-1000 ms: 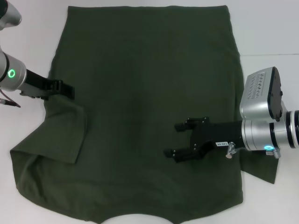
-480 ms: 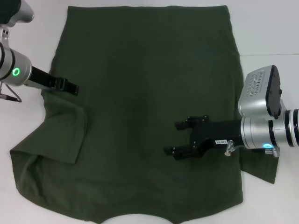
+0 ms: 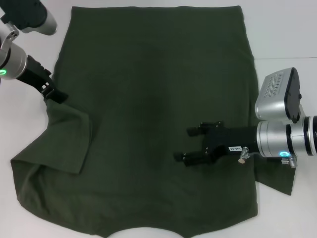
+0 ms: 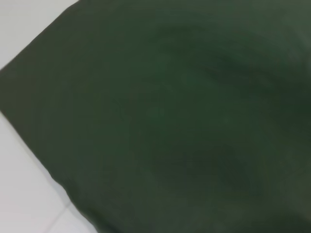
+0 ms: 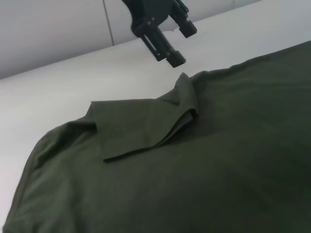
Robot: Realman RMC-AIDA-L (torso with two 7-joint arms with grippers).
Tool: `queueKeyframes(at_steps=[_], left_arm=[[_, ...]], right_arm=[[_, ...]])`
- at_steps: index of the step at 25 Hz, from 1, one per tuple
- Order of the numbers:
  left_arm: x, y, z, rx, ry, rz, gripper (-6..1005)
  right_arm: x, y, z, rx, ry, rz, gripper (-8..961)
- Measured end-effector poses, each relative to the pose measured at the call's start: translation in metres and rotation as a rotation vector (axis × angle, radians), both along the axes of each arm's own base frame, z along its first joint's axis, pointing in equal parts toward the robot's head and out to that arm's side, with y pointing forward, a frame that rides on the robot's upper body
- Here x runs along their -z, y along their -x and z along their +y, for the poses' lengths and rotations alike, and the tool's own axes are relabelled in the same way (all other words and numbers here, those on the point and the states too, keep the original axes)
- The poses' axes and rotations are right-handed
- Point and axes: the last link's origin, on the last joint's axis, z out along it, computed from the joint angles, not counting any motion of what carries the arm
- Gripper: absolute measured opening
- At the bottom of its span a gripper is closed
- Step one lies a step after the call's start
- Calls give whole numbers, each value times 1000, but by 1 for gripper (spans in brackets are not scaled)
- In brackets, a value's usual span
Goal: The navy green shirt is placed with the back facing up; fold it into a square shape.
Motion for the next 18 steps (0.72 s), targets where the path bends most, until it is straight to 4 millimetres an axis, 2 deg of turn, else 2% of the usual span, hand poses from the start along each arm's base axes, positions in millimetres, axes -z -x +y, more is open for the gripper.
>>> queueKeyframes(at_steps=[4, 8, 18], left_arm=[[1, -8, -1, 73, 104, 83, 788], [12, -15, -3, 139, 215, 140, 787], [37, -10, -2, 268, 333, 292, 785]], right_arm=[[-1, 1, 2, 28, -22, 33, 893], [-2, 0, 6, 66, -56, 58, 892], [-6, 1, 12, 150, -117, 142, 891]])
